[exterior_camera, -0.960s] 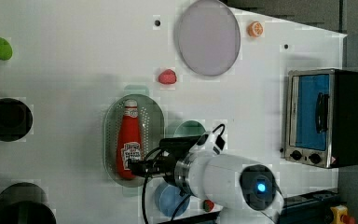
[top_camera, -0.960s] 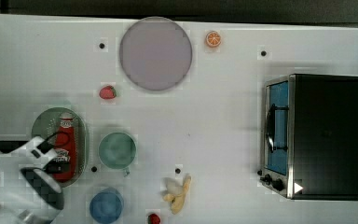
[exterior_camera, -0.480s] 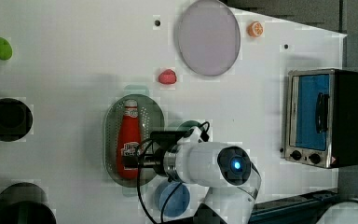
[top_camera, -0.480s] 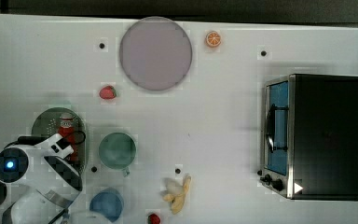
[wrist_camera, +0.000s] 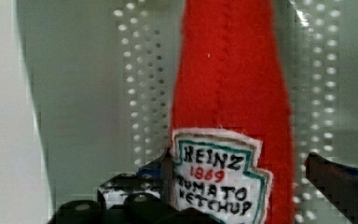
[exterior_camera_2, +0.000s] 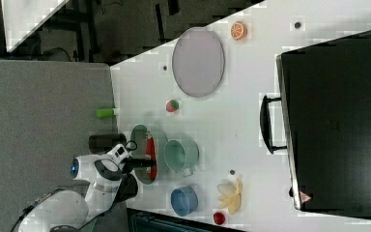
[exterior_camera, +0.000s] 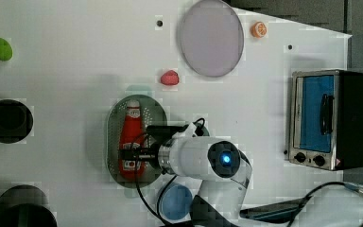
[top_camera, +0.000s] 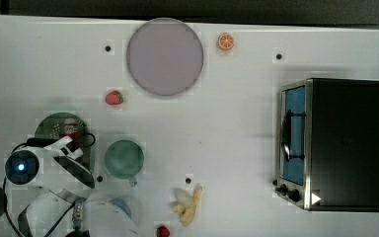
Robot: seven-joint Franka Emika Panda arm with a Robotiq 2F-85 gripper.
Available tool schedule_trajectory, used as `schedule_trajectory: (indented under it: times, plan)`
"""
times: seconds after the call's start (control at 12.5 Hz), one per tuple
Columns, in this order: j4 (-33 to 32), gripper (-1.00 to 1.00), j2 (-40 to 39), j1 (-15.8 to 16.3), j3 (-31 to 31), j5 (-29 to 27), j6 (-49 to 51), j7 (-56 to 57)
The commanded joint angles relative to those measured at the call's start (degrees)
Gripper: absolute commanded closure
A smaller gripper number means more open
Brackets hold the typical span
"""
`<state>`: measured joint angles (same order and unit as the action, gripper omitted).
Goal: Pick ketchup from strainer and place it on the table
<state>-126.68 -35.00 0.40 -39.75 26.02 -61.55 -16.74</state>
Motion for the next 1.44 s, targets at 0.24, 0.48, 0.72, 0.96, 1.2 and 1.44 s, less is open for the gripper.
schedule_trajectory:
  times: [0.24,0.48,0.72,0.96,1.2,1.44]
  plan:
    - [2.8,-0.21,-0.6,3.3,1.2,0.7,-0.6,-4.3]
    - [2.0,-0.21,3.4,1.8,-1.2,-0.3,-0.3,-4.3]
    - [1.6,-0.21,10.6,-2.2,-6.7,-7.5,1.4,-4.3]
    - [3.4,-0.21,18.0,-6.7,-11.2,-16.8,6.8,-3.4]
    - [7.3,-0.21,23.5,-9.8,-12.2,-24.6,17.9,3.2]
    - [12.7,-0.21,26.2,-13.8,-10.5,-29.6,29.2,13.5]
